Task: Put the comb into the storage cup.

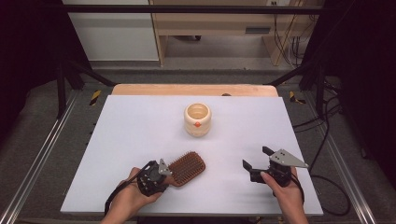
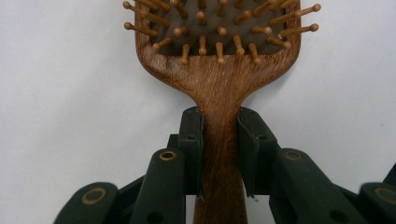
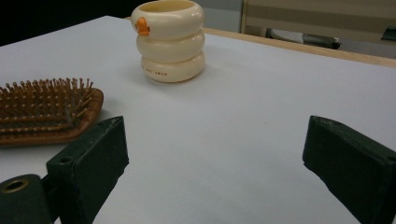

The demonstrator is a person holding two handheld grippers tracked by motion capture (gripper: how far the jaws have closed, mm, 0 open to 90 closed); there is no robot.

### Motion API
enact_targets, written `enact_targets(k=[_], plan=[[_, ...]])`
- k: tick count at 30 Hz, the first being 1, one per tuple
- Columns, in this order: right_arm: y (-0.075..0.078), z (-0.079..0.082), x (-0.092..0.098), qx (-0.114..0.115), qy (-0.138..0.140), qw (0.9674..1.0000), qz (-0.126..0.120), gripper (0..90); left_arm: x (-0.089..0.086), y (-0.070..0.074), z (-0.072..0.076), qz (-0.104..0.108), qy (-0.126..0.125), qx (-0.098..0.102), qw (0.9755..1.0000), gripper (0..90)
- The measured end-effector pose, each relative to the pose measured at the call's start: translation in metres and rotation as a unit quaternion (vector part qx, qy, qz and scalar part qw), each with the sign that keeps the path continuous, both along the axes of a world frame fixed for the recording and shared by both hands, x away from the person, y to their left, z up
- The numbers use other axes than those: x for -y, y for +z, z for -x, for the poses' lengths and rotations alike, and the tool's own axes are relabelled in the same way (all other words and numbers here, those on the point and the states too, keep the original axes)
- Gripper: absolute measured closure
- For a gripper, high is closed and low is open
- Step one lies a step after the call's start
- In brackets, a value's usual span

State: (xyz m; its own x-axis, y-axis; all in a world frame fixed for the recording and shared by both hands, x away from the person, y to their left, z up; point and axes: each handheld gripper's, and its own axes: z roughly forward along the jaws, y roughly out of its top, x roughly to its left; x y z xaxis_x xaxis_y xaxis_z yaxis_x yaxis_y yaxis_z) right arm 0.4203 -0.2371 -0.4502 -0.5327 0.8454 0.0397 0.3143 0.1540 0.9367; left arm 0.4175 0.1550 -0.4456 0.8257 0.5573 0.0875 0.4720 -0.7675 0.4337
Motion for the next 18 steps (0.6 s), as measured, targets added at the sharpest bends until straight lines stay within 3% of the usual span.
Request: enact_targets(k=[4, 5, 7, 10, 15, 18], plan=[[0.002, 0.001, -0.001, 0.003, 0.001, 1.0000, -0.006, 6.9, 0.002, 0.009, 0.001, 0.027, 0.000, 0.046, 0.9986, 72.3], [0.002, 0.001, -0.001, 0.003, 0.001, 1.0000, -0.006, 6.9, 0.002, 0.009, 0.001, 0.027, 0.000, 0.046, 0.9986, 72.3], [0.003, 0.001, -0.002, 0.003, 0.002, 1.0000, -0.006, 6.9, 0.004, 0.011, 0.001, 0.029, -0.004, 0.071, 0.9970, 72.3], [0.004, 0.002, -0.003, 0.006, 0.004, 0.9999, -0.010, 6.9, 0.006, 0.011, 0.000, 0.046, -0.003, 0.089, 0.9950, 72.3], [0.005, 0.003, -0.006, 0.007, 0.008, 0.9996, -0.028, 6.9, 0.009, 0.006, -0.004, 0.083, 0.010, 0.121, 0.9891, 72.3], [0.007, 0.003, -0.009, 0.009, 0.004, 0.9990, -0.045, 7.1, 0.011, 0.005, -0.006, 0.092, 0.020, 0.145, 0.9849, 72.4]])
